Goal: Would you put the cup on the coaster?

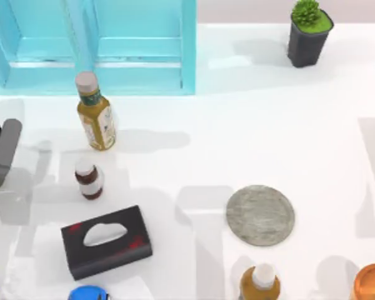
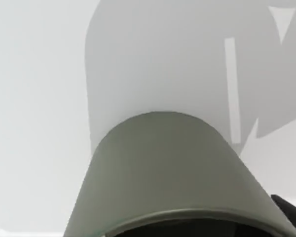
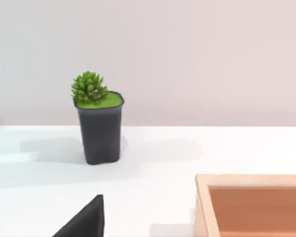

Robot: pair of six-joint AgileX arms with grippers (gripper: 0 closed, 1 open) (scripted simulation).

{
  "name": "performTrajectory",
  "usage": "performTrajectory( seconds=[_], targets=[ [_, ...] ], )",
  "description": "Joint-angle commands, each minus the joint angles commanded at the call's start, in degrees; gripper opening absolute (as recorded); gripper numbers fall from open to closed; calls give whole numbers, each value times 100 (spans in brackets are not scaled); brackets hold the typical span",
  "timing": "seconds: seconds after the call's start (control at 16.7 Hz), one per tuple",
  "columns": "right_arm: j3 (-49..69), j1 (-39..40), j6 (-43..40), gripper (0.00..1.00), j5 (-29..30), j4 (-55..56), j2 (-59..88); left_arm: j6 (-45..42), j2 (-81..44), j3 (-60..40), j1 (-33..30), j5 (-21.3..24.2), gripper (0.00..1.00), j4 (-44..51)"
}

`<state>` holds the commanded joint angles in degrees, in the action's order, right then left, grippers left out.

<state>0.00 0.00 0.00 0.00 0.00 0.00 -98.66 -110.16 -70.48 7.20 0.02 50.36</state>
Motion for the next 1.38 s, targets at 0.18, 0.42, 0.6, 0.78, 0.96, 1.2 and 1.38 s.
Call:
performTrajectory(
  seconds=[0.18, 0.42, 0.6, 0.78, 0.96, 1.2, 1.38],
  targets=[
    [0, 0, 0, 100, 0, 0, 0, 0, 0, 0, 0, 0, 0, 0],
    [0, 0, 0, 100, 0, 0, 0, 0, 0, 0, 0, 0, 0, 0],
    [0, 0, 0, 100, 0, 0, 0, 32, 9, -41, -23, 0, 0, 5],
    [0, 0, 0, 100, 0, 0, 0, 385, 31, -505, -195, 9, 0, 52],
    [0, 0, 0, 100, 0, 0, 0, 967, 85, -1372, -507, 34, 0, 201],
    [0, 0, 0, 100, 0, 0, 0, 1926, 105, -2826, -1075, 100, 0, 645],
    [0, 0, 0, 100, 0, 0, 0, 2797, -53, -3878, -1613, 185, 0, 1182]
  ],
)
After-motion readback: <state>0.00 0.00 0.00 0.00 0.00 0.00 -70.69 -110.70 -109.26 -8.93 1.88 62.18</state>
